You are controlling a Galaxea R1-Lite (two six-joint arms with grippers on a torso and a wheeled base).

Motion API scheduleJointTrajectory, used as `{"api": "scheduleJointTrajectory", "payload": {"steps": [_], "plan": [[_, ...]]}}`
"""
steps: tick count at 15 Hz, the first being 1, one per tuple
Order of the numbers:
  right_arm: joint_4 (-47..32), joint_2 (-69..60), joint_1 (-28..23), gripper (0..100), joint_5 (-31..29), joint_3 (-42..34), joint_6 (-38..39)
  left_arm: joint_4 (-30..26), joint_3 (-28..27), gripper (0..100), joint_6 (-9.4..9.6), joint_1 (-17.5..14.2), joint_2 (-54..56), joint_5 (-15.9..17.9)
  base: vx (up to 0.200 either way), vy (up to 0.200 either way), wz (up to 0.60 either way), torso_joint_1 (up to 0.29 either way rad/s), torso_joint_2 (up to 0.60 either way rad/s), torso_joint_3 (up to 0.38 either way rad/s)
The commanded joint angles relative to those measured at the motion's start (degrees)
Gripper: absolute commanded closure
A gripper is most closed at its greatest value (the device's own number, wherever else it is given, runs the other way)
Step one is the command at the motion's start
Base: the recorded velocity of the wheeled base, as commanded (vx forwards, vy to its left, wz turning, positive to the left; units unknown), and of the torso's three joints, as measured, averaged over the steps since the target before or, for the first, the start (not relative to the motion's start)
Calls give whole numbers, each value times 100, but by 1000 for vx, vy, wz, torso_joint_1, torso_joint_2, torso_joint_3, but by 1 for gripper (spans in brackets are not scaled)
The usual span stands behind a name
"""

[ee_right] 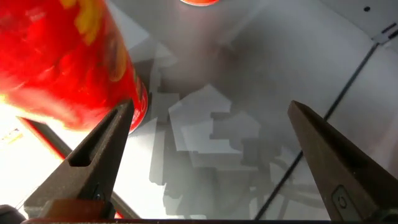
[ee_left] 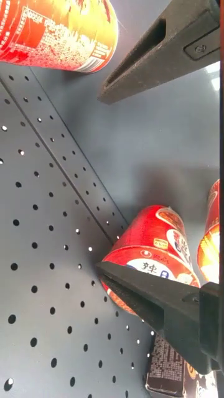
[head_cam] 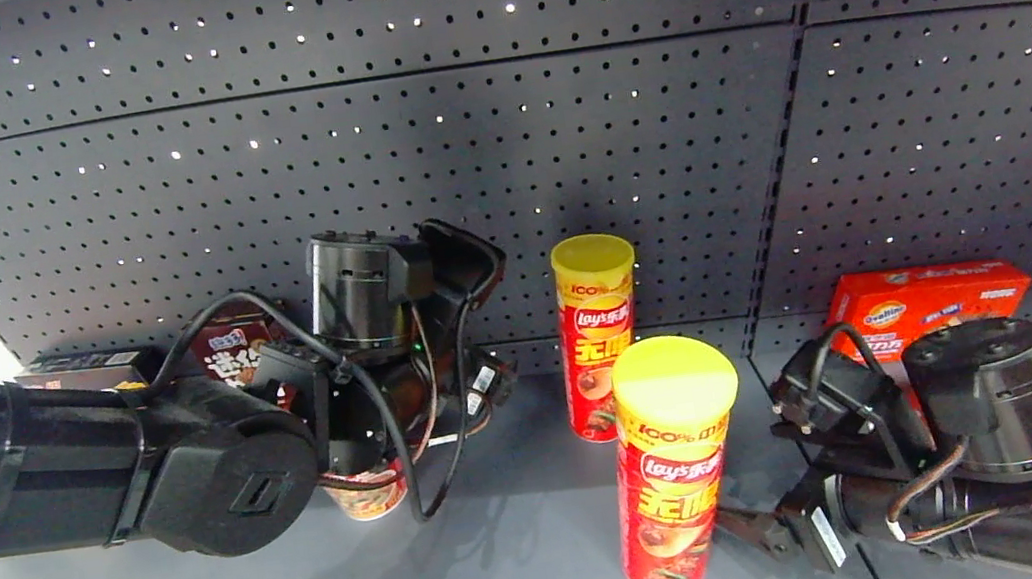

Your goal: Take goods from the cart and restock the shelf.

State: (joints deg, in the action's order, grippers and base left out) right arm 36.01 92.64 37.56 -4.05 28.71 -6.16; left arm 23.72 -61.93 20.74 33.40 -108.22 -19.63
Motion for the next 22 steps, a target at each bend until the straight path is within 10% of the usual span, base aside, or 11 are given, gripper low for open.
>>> {"api": "scheduleJointTrajectory", "payload": {"steps": [1,22], "plan": [[2,132,41,0,0,91,0,1,-3,0,1,-9,2,3,0,0,0,0,0,0],[108,422,182,0,0,328,0,27,40,0,-17,-36,-15,3,0,0,0,0,0,0]]}}
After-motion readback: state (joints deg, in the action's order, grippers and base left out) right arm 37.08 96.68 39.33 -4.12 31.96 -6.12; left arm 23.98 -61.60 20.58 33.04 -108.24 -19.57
